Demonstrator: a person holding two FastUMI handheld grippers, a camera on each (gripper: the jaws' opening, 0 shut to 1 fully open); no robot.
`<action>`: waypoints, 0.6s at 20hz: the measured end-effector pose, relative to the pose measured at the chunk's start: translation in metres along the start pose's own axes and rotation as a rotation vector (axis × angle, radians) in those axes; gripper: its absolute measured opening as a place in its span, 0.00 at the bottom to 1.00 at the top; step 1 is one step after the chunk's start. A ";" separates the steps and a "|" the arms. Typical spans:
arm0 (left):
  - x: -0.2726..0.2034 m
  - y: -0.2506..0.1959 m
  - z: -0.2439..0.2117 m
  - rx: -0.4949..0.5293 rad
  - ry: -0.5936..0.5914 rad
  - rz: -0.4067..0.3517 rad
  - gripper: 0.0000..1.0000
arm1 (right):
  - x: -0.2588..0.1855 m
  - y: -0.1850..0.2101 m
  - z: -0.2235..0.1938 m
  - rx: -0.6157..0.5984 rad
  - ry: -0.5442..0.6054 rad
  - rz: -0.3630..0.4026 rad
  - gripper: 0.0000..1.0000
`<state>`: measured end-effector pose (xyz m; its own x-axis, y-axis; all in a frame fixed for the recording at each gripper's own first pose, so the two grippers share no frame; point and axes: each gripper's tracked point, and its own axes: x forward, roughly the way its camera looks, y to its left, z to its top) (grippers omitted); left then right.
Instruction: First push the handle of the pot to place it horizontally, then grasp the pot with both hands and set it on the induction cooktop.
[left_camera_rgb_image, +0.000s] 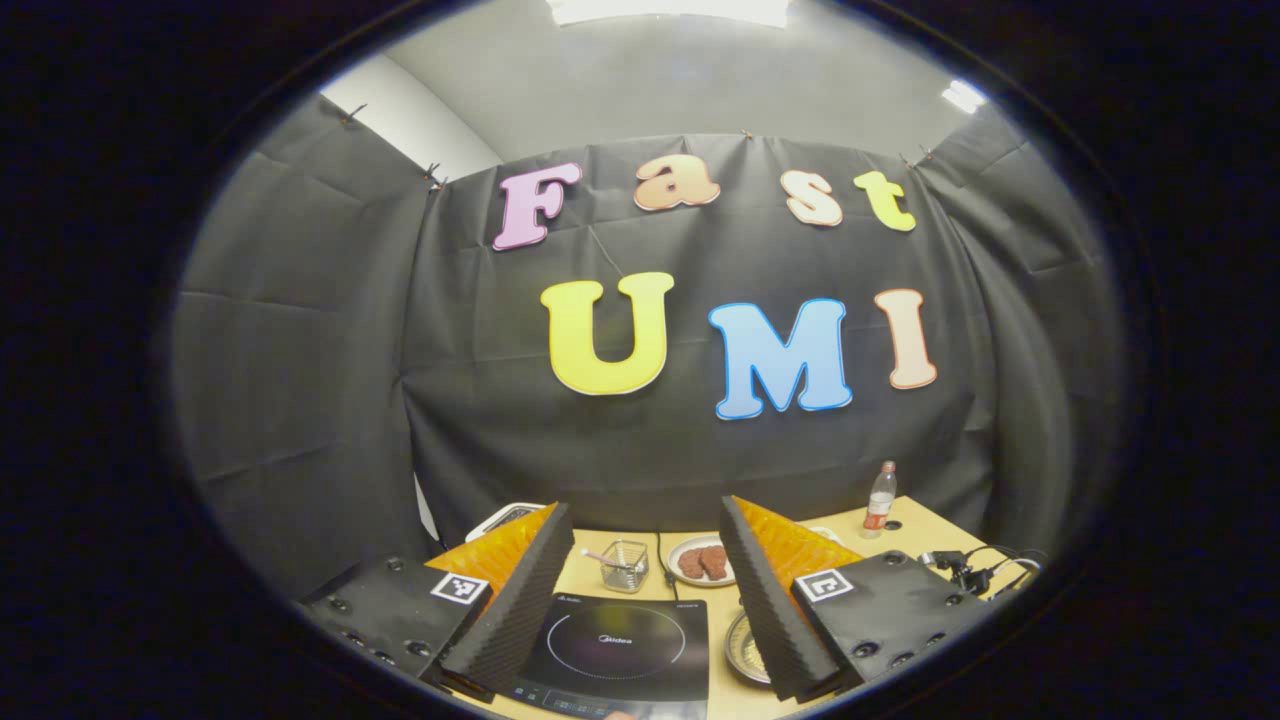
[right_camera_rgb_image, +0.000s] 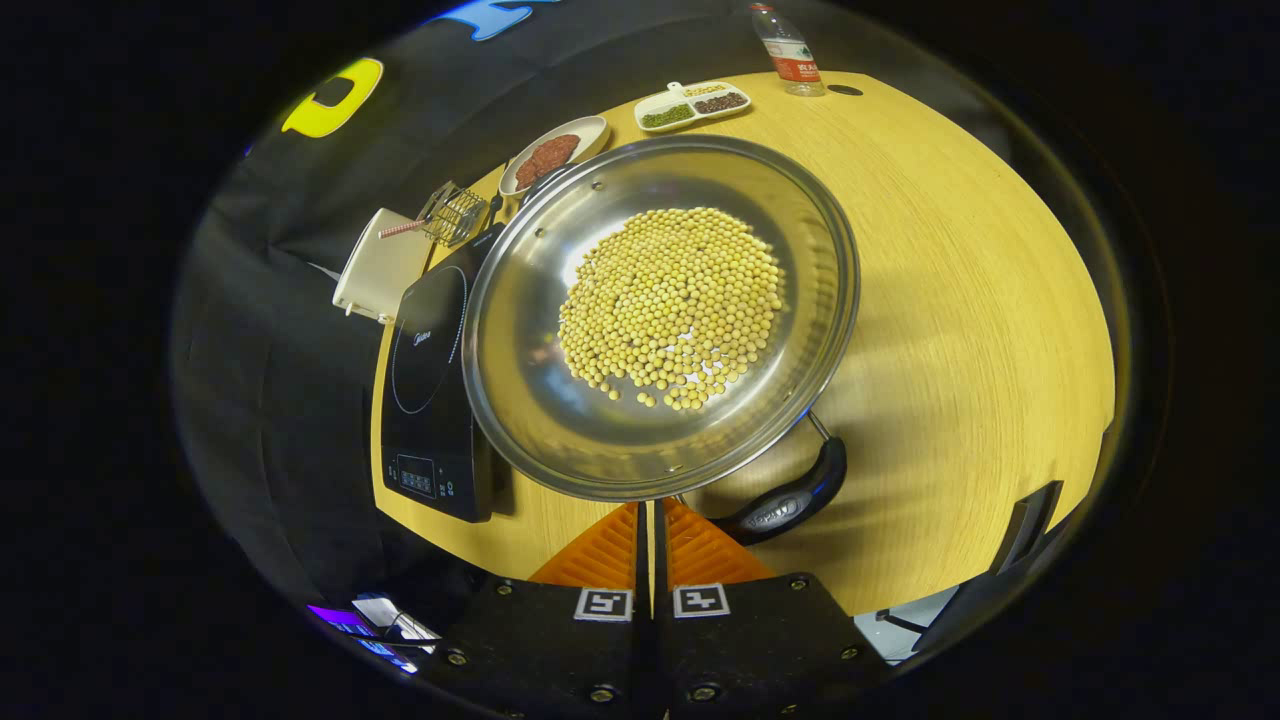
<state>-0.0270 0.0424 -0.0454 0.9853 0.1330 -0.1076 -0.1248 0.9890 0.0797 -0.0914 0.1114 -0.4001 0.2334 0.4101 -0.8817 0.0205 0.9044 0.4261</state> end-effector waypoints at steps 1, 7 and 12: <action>0.000 -0.003 -0.001 0.005 -0.002 -0.003 0.95 | -0.002 -0.005 0.002 0.001 -0.002 -0.006 0.01; 0.002 -0.019 0.004 0.005 -0.005 -0.001 0.94 | -0.009 -0.034 0.014 -0.012 -0.013 -0.039 0.01; 0.003 -0.028 0.007 -0.005 -0.003 0.011 0.97 | -0.014 -0.058 0.028 -0.047 -0.025 -0.074 0.01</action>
<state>-0.0198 0.0145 -0.0409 0.9842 0.1437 -0.1038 -0.1361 0.9878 0.0762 -0.0684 0.0498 -0.4068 0.2568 0.3390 -0.9051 -0.0065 0.9371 0.3491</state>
